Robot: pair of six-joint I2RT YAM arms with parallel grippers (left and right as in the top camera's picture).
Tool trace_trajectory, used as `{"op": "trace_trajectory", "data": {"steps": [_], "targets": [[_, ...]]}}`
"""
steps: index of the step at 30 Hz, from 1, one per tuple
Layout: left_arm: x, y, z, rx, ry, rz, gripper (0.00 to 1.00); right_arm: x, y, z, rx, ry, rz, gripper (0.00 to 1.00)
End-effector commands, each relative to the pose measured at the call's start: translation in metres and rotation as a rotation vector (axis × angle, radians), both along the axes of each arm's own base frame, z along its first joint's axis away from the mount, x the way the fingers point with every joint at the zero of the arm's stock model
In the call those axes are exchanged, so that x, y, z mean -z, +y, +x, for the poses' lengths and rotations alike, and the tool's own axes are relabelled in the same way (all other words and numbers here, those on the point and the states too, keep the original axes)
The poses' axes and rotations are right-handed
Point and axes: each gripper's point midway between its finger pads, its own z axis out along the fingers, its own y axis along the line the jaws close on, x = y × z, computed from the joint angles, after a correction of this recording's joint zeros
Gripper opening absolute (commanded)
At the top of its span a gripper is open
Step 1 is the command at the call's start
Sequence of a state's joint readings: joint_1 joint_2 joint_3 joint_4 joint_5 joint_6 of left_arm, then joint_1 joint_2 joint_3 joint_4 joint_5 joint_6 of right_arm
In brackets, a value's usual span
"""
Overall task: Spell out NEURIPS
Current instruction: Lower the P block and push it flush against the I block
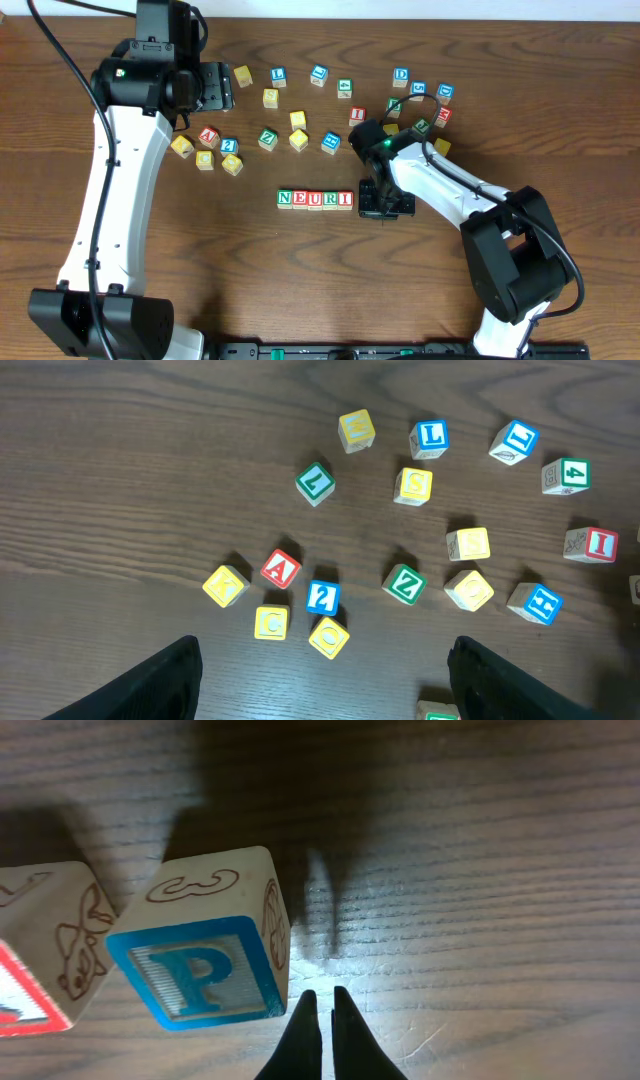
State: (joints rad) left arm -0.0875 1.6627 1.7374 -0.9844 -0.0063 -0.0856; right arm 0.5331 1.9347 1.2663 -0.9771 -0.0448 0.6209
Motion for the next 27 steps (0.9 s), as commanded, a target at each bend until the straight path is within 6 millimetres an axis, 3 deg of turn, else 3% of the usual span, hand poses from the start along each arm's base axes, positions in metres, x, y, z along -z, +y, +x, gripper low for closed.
{"op": "trace_trajectory", "data": {"steps": [1,19,27], "targets": [[0.007,0.002,-0.002,-0.011,0.020,0.001,0.78,0.001,-0.001,0.000,0.003,-0.002,0.000,0.01],[0.007,0.002,-0.002,-0.011,0.020,0.001,0.78,0.000,0.012,0.005,-0.051,-0.032,0.042,0.01],[0.007,0.002,-0.002,-0.011,0.020,0.001,0.78,-0.022,0.003,0.014,-0.040,-0.100,0.023,0.01]]}}
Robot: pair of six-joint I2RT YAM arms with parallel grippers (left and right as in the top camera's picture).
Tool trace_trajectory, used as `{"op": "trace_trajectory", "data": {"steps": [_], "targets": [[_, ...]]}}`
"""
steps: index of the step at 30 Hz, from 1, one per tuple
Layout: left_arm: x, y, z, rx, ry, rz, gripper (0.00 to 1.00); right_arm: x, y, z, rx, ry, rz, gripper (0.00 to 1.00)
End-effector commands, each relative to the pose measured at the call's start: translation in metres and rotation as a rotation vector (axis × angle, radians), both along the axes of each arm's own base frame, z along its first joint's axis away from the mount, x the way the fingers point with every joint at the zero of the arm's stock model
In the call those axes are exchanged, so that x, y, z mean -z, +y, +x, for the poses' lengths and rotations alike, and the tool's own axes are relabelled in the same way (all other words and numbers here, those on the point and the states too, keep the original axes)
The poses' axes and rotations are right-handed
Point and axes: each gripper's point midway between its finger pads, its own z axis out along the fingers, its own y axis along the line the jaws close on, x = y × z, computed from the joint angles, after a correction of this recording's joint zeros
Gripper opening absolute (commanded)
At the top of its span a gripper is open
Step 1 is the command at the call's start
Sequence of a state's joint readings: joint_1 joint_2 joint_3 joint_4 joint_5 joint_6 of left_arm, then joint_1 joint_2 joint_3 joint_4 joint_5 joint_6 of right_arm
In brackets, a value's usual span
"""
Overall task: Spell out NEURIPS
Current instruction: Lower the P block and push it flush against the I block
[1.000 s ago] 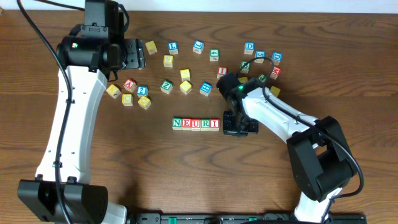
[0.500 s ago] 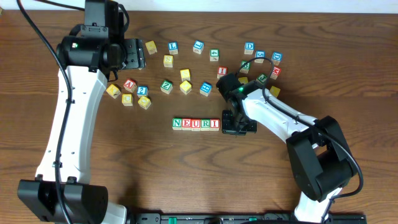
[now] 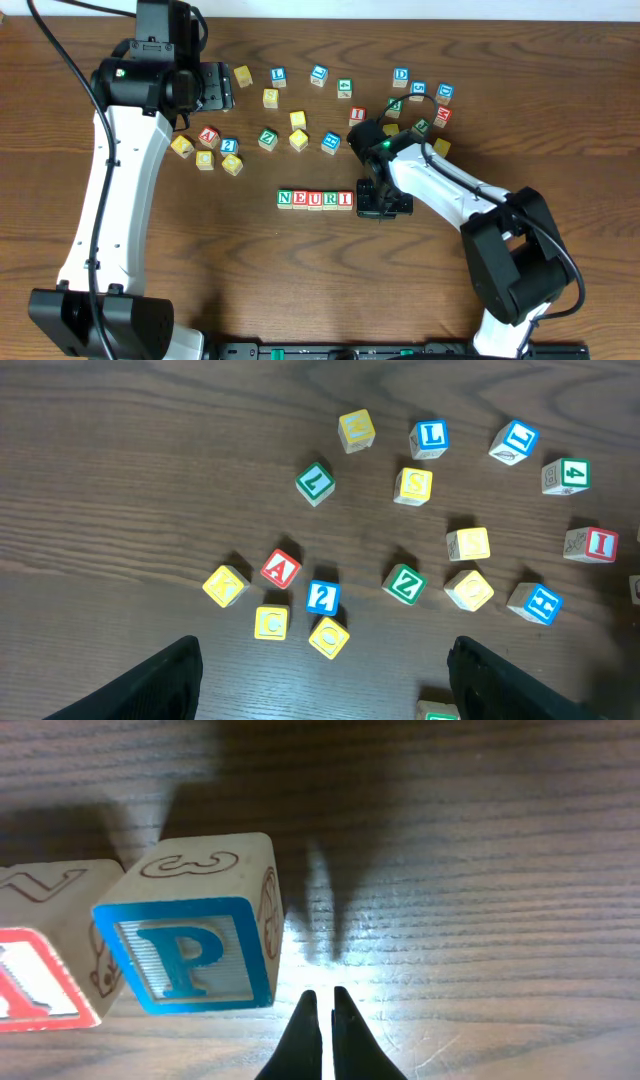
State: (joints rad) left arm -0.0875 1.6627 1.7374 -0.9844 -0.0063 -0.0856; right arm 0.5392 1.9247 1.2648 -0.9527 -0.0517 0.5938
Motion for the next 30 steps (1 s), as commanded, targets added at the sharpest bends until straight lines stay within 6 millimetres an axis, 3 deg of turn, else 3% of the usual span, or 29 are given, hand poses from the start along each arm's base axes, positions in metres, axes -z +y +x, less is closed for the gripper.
{"op": "trace_trajectory", "data": {"steps": [1,14,30], "targets": [[0.007,0.002,-0.002,-0.011,0.020,0.001,0.78,-0.021,-0.006,0.013,0.003,-0.088,-0.014,0.01],[0.007,0.002,-0.002,-0.011,0.020,0.001,0.78,-0.017,-0.001,0.039,0.020,-0.190,0.019,0.01],[0.007,0.002,-0.002,-0.011,0.021,0.001,0.78,-0.010,0.001,0.031,0.022,-0.165,0.031,0.01]]}}
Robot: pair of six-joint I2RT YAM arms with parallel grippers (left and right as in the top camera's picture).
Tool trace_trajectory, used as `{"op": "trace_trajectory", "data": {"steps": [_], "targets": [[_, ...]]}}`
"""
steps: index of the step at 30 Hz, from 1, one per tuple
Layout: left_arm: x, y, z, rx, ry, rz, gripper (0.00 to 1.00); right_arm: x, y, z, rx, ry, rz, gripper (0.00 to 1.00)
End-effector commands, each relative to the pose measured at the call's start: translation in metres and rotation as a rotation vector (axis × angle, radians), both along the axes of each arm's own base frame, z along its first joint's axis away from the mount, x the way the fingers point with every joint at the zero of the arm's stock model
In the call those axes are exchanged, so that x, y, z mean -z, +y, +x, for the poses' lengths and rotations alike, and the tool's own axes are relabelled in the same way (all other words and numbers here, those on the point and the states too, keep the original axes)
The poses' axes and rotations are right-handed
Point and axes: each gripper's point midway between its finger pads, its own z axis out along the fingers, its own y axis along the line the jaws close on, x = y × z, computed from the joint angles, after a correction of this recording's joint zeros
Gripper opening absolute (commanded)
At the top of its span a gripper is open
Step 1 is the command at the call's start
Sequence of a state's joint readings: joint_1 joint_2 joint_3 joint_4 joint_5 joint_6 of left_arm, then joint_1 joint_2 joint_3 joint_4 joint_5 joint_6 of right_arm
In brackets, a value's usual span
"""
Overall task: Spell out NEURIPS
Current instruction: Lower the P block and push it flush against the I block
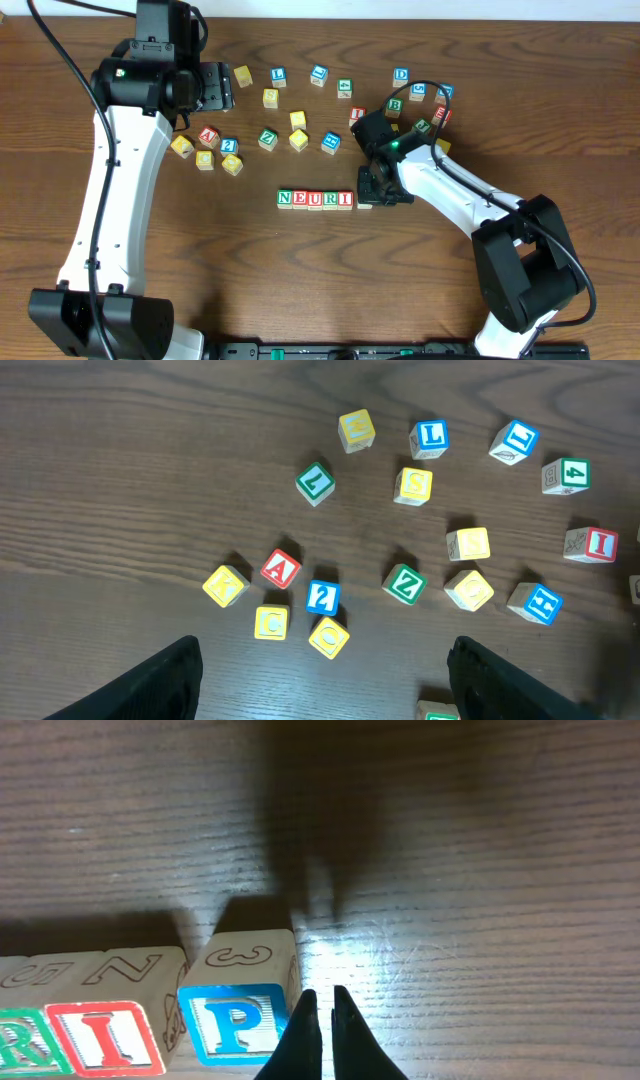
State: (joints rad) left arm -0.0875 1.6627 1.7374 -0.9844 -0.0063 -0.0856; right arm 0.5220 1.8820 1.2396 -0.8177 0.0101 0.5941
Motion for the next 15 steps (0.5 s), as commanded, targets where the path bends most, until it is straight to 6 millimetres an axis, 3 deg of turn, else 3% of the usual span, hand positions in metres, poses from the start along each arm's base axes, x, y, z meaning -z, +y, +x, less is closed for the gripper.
{"op": "trace_trajectory", "data": {"steps": [1,15], "targets": [[0.007,0.002,-0.002,-0.011,0.021,0.001,0.78,-0.002,0.002,-0.002,-0.001,-0.006,0.010,0.01],[0.007,0.002,-0.002,-0.011,0.021,0.001,0.78,-0.003,0.012,0.000,-0.024,-0.027,0.024,0.01]]}}
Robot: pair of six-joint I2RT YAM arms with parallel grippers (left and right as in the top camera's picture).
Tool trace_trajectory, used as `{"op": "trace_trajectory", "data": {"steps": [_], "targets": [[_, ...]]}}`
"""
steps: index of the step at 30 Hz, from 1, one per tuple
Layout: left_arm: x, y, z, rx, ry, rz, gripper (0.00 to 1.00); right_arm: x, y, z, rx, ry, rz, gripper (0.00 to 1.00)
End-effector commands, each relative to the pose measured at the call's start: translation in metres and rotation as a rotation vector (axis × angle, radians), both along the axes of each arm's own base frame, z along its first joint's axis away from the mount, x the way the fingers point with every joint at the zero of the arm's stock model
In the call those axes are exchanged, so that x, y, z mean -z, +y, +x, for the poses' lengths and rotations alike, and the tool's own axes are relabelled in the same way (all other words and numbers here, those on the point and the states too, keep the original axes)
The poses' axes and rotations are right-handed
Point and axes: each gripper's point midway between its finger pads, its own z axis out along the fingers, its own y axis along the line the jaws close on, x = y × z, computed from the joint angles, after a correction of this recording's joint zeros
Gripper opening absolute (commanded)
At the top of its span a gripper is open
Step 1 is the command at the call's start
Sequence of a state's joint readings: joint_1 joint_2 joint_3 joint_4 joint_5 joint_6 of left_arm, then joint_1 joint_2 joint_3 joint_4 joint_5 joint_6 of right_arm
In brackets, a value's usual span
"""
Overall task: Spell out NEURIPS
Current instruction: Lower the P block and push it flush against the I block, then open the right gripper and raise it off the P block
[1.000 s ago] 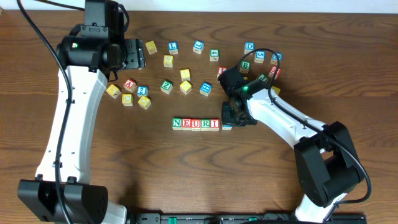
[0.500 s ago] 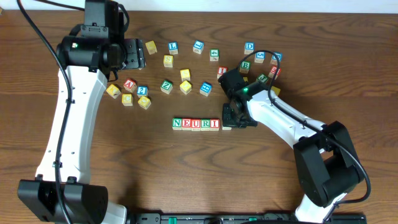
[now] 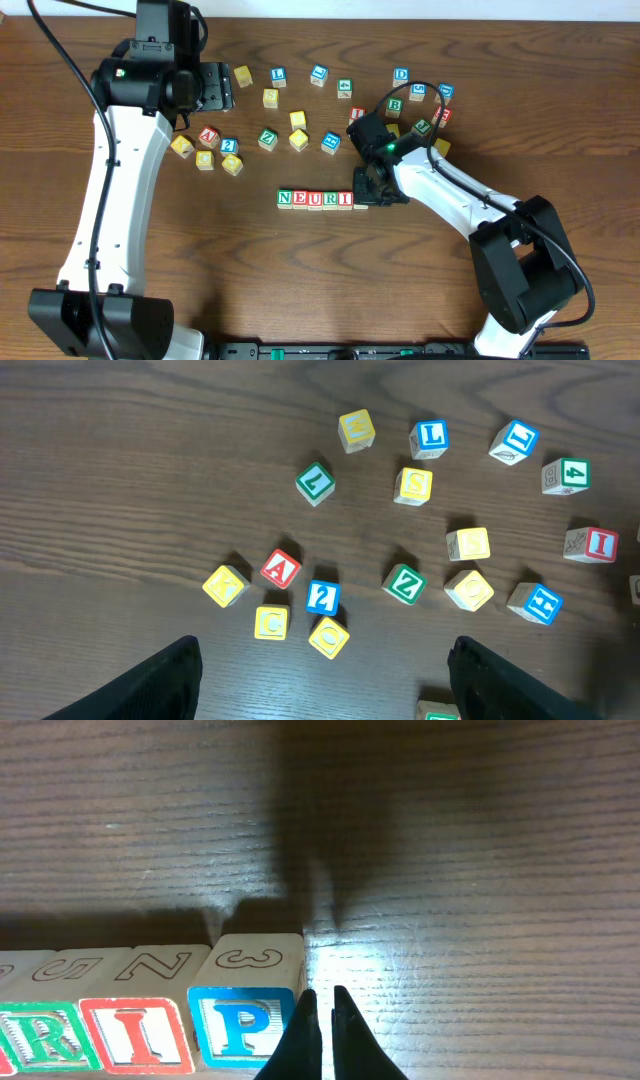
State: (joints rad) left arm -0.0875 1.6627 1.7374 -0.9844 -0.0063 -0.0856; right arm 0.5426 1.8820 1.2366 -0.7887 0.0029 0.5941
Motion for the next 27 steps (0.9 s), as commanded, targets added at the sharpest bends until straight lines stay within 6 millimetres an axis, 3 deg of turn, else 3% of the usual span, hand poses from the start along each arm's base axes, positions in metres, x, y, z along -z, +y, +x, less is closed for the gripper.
{"op": "trace_trajectory", "data": {"steps": [1,27], "targets": [[0.0075,0.0024,-0.0018,-0.011,0.021,0.001,0.78,-0.0025,0.0026,-0.0015,-0.004,-0.007,0.008,0.01],[0.0074,0.0025,-0.0018,-0.011,0.021,0.002,0.78,-0.0096,0.0069,0.0013,-0.005,-0.010,0.030,0.01]]}}
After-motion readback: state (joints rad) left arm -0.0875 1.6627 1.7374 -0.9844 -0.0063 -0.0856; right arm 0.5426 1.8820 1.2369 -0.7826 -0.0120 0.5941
